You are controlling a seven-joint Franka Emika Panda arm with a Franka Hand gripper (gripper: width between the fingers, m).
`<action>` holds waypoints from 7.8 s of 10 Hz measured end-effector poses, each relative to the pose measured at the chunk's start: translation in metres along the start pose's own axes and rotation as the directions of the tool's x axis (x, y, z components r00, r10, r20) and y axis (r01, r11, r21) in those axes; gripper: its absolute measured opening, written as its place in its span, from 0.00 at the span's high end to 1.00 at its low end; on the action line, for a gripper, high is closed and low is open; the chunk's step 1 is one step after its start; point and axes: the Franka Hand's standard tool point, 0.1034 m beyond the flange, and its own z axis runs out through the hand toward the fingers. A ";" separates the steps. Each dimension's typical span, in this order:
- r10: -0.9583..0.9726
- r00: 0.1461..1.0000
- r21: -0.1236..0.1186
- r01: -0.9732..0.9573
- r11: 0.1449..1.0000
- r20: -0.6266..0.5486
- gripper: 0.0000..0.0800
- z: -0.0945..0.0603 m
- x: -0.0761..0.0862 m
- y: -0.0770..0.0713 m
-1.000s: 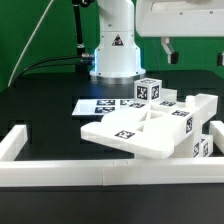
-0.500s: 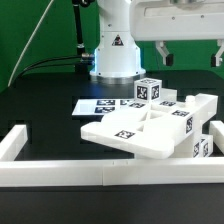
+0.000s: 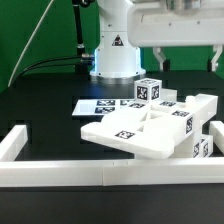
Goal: Assemble chair
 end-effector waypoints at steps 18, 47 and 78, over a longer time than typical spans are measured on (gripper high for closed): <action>-0.061 0.996 -0.077 0.056 0.995 -0.065 0.37 0.099 -0.043 0.034; -0.215 0.974 0.011 0.216 0.976 -0.064 0.64 -0.077 0.076 0.009; -0.219 0.958 -0.052 0.213 0.976 -0.186 0.64 -0.042 0.144 -0.036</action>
Offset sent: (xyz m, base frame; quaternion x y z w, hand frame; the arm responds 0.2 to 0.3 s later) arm 0.0000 0.0000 0.0000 0.0000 0.0000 0.0000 1.0000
